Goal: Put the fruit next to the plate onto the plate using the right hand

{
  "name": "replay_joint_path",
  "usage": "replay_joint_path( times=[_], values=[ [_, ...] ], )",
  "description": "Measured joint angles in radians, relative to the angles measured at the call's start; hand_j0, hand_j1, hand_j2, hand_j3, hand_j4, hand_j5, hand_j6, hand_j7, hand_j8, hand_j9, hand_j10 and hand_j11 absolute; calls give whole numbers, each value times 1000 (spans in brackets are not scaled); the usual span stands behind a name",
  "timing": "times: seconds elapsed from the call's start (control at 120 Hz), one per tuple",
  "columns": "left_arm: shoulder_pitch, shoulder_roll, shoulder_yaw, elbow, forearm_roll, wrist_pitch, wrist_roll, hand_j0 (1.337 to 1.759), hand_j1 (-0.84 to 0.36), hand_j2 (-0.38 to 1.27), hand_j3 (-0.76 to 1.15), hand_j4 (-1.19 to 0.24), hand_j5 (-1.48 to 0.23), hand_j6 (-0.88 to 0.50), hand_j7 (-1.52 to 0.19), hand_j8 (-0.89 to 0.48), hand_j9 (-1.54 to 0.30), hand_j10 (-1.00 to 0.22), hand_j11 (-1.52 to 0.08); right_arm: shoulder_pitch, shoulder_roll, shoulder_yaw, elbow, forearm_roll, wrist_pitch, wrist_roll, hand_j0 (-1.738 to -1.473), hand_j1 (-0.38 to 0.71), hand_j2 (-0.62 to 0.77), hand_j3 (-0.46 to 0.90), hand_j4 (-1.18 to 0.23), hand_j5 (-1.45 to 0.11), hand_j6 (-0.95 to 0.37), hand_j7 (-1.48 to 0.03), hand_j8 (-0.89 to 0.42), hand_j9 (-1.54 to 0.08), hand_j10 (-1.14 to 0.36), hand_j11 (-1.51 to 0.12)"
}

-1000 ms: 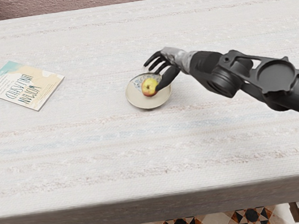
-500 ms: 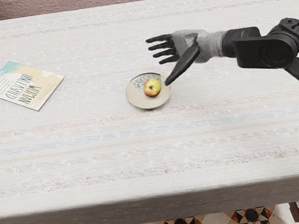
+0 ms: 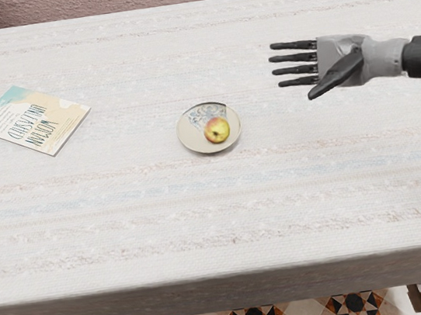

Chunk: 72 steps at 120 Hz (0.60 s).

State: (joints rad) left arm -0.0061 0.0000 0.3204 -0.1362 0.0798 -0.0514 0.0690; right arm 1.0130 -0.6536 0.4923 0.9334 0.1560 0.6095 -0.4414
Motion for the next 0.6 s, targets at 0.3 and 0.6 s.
replay_joint_path(
  times=[0.3, 0.6],
  values=[
    [0, 0, 0, 0, 0, 0, 0, 1658, 55, 49, 0, -245, -318, -245, -318, -245, -318, -245, -318, -18, -166, -5, 91, 76, 2, -5, -1658, -302, -7, 0, -38, -52, -37, -52, -38, -52, -38, -52],
    [0, 0, 0, 0, 0, 0, 0, 1658, 55, 49, 0, -245, -318, -245, -318, -245, -318, -245, -318, -37, -222, -6, 128, 87, 2, -5, -1658, -303, -7, 0, -36, -50, -35, -50, -36, -50, -37, -50]
  ],
)
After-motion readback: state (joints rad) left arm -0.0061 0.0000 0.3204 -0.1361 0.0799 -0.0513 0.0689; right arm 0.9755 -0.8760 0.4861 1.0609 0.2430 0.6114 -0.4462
